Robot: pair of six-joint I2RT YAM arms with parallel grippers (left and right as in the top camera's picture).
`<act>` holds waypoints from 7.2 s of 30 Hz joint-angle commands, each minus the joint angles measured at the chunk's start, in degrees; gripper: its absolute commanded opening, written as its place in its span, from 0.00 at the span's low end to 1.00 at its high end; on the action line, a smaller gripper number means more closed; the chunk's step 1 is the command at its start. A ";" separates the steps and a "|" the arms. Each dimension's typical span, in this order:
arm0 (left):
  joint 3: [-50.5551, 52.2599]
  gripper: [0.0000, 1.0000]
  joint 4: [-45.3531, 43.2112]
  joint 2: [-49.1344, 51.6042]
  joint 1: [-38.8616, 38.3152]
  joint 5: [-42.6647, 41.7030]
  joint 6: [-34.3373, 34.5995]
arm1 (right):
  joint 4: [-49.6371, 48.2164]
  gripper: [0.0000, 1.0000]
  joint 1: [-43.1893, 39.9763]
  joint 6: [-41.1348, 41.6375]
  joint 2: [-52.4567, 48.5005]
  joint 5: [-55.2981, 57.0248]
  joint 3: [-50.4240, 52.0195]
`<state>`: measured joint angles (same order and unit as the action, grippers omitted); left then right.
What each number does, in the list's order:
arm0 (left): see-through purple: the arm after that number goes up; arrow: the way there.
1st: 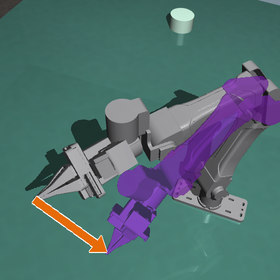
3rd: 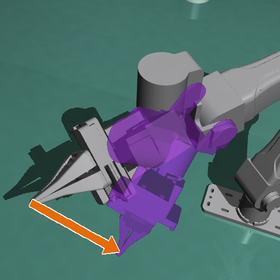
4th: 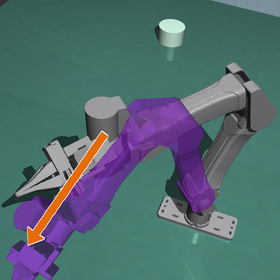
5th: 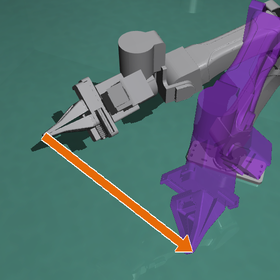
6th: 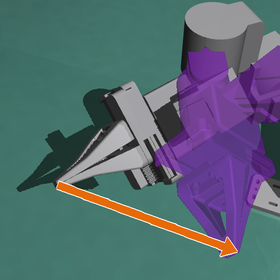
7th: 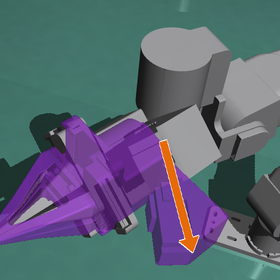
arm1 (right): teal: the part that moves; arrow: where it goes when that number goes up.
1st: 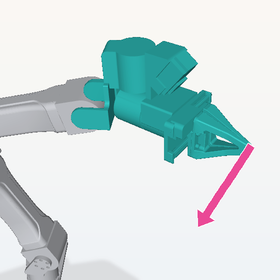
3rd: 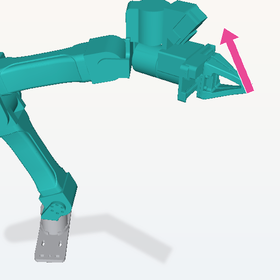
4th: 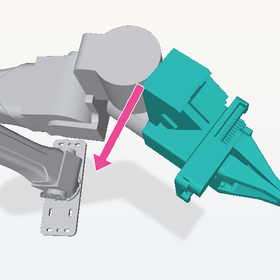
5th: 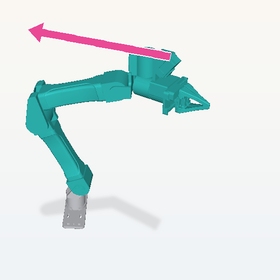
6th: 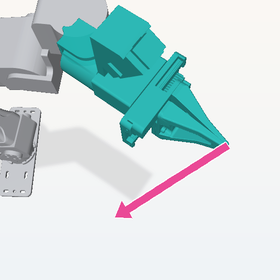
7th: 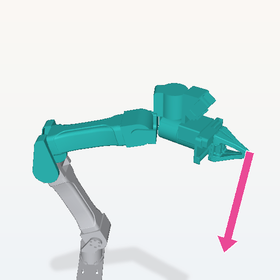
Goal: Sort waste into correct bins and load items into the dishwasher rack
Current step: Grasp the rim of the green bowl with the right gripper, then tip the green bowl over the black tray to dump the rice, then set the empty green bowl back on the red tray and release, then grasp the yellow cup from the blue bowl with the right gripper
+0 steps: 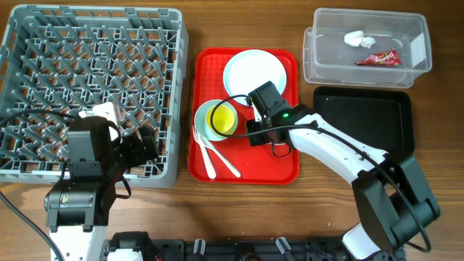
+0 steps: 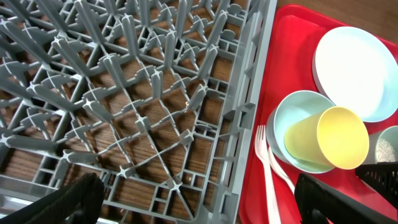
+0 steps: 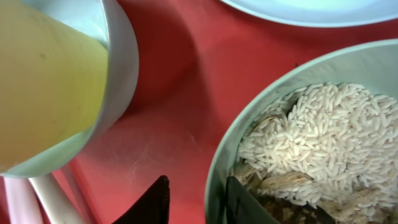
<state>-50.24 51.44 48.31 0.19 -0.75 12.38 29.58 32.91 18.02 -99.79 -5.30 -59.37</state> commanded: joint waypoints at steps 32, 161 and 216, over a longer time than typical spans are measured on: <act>-1.22 1.00 -0.13 -0.52 0.35 0.15 0.52 | 6.84 0.04 -0.02 2.49 5.01 -2.49 -2.47; -1.20 1.00 -0.28 -0.52 0.35 0.15 0.52 | 17.05 0.04 -24.37 -16.79 9.55 -24.33 -7.67; -1.20 1.00 -0.35 -0.15 0.35 0.13 0.52 | 7.17 0.50 -0.42 3.10 -5.20 -11.72 -15.19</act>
<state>-50.26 51.27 48.31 0.19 -0.75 12.38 37.39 31.94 18.20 -102.39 -17.10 -74.04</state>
